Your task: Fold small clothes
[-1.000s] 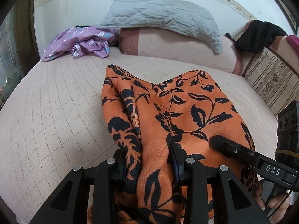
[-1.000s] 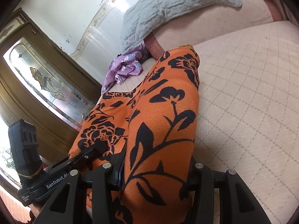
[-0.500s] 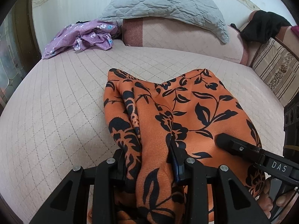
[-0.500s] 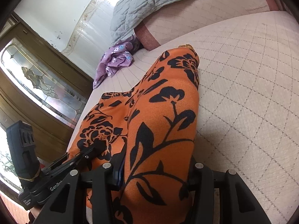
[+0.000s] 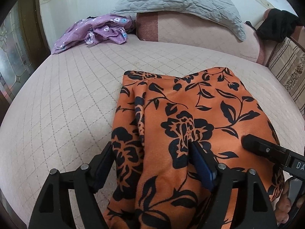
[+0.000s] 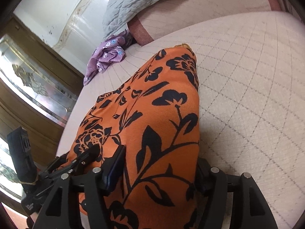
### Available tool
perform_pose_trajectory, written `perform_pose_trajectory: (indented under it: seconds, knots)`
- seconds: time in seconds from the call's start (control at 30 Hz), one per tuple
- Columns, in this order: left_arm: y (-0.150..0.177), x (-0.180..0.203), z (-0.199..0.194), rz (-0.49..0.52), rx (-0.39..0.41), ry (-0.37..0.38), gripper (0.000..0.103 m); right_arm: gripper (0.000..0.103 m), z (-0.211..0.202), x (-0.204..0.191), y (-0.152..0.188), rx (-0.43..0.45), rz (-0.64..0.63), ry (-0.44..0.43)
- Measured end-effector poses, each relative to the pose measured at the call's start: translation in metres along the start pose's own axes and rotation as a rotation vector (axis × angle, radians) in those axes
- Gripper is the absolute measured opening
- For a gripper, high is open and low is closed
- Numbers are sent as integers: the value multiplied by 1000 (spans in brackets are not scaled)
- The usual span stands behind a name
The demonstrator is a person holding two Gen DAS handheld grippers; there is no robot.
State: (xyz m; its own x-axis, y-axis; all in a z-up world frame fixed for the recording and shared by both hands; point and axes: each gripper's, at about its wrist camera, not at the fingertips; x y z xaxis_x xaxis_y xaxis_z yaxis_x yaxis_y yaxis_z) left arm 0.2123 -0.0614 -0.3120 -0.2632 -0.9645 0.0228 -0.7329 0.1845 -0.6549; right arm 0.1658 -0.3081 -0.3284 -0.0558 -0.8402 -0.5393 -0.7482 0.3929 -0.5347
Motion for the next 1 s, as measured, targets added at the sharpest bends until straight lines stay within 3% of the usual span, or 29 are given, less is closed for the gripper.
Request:
perform_pose_trajectory:
  seconds: [0.17, 0.33, 0.4, 0.47, 0.53, 0.57, 0.67, 0.73, 1.0]
  knots:
    - [-5, -4, -14, -23, 7, -1, 79, 67, -15, -4, -4, 34, -34, 57]
    - [-12, -15, -44, -27, 118, -43, 79, 67, -54, -5, -11, 211, -71, 145]
    - [-14, -21, -46, -34, 133, -71, 79, 67, -71, -12, -14, 310, -112, 117]
    - [-15, -25, -39, -39, 114, -100, 79, 65, -75, -18, -15, 337, -144, 77]
    - [-13, -25, -30, -33, 84, -123, 79, 55, -66, -23, -16, 305, -167, 35]
    - [-11, -23, -24, -22, 67, -140, 79, 52, -53, -22, -16, 248, -164, 23]
    - [-4, -18, -9, 23, 31, -185, 80, 53, -15, -13, -10, 94, -143, 69]
    - [-3, -19, -4, 20, 34, -193, 80, 52, -11, -14, -8, 96, -160, 88]
    - [0, -17, -27, 23, 88, -194, 80, 52, -59, -37, 6, 163, -201, 18]
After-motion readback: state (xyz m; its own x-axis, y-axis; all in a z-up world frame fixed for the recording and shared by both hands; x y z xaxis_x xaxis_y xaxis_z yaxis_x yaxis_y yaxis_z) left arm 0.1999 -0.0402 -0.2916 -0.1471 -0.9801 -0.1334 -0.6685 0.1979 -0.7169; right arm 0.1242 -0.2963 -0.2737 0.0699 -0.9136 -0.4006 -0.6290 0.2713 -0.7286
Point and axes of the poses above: each gripper's, at about its wrist camera, not at the fingertips, and z roughly the way its jaws point, x to its right, y to its underside, and after that the axes turned 2 degrees about x, right-handed
